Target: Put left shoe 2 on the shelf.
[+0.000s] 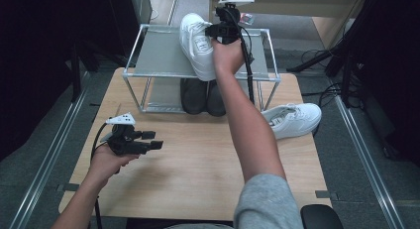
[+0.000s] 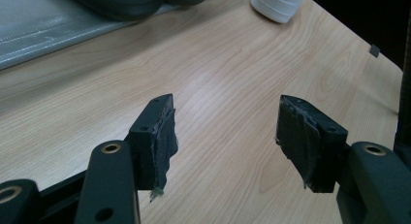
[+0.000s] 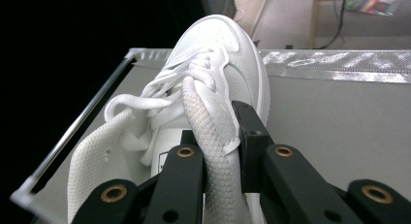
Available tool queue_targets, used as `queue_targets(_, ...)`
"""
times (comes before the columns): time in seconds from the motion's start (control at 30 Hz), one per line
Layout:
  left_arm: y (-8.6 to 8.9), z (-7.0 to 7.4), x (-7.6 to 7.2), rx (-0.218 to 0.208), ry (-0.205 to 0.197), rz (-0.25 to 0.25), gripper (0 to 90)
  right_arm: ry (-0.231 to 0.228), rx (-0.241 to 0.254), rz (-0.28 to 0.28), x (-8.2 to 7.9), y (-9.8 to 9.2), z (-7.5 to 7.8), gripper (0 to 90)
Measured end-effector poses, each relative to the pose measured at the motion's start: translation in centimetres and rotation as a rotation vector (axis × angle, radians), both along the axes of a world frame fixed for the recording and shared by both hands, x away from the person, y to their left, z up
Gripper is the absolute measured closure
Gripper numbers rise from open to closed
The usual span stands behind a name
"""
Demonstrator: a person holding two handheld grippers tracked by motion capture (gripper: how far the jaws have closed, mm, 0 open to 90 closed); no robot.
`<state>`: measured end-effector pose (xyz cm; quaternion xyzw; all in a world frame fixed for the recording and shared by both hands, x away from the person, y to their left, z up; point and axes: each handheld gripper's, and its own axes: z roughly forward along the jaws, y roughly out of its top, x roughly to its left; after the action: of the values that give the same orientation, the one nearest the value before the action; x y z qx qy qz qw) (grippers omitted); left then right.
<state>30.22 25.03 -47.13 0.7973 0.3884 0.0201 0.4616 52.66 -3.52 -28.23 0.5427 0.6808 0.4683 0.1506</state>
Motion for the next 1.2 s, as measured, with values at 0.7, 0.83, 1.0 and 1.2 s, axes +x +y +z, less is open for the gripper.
queue_targets(0.7, -0.8, -0.2, 0.2, 0.02, 0.004, -0.027, 39.7, 0.057, 0.1, -0.156, 3.0, 3.3, -2.4, 74.0)
queue_targets(0.83, -0.8, -0.2, 0.2, 0.024, 0.004, -0.032, 39.7, 0.053, 0.077, -0.116, 3.2, 2.9, -2.5, 68.6)
queue_targets(1.0, -0.8, -0.3, 0.3, 0.03, 0.007, -0.032, 39.7, 0.037, 0.063, -0.087, 3.1, 2.4, -2.1, 64.9)
queue_targets(1.2, -0.9, -0.3, 0.2, 0.04, 0.008, -0.038, 39.7, 0.025, 0.019, -0.023, 2.2, 1.8, -1.1, 64.4)
